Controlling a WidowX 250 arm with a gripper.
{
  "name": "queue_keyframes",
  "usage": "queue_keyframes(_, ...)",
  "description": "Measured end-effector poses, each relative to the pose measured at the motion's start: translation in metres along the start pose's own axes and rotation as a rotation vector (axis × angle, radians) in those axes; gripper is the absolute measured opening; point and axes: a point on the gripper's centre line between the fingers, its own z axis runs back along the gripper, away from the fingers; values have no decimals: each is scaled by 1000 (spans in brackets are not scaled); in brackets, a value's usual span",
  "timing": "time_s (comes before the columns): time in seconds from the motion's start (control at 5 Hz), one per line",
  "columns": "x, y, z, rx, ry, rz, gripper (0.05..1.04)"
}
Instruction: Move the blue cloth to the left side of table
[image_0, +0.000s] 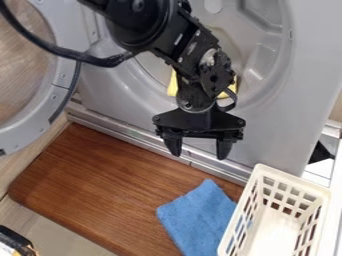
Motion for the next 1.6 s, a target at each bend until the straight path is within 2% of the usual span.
queue_keyframes(0.2, -6, 3, -8, 17, 29, 4, 1000)
queue_keyframes(0.6, -30, 23, -56, 96, 151, 59, 1000)
queue_keyframes(0.8, -44, 28, -74, 139, 183, 74, 1000)
queue_keyframes(1.0, -59, 27, -94, 154, 218, 53, 1000)
queue_keyframes(1.2, -66, 16, -101, 136, 223, 38, 1000)
queue_keyframes(1.6, -64, 15, -106, 113, 227, 22, 1000)
